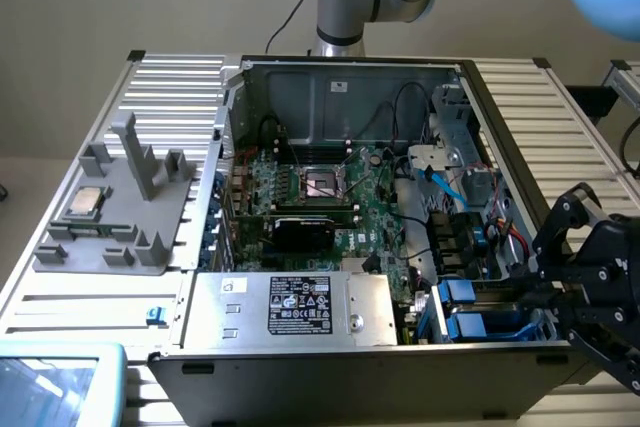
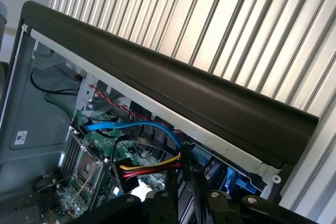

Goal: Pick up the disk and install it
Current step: 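Insert the first disk wire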

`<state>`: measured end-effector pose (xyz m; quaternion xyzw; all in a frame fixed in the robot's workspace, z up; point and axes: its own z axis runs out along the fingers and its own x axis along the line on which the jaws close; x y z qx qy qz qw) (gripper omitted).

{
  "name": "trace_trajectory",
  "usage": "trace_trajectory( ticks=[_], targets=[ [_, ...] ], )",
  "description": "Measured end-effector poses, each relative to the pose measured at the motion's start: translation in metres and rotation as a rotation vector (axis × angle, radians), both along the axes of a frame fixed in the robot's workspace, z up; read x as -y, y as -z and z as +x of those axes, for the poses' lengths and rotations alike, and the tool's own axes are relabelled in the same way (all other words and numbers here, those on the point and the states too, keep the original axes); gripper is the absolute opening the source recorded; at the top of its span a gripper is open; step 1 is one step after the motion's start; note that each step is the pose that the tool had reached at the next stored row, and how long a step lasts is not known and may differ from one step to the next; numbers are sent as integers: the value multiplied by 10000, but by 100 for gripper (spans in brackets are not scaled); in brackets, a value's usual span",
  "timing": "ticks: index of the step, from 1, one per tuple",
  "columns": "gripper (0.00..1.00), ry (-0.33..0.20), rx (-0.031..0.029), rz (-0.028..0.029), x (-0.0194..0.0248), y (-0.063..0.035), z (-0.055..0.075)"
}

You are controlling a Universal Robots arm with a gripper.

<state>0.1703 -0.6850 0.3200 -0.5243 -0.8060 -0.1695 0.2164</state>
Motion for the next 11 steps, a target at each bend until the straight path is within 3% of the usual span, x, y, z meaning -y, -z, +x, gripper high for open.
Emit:
trace_trajectory(
  ticks=[11],
  targets=[
    [25,-87,0,-19,1,29,0]
  ],
)
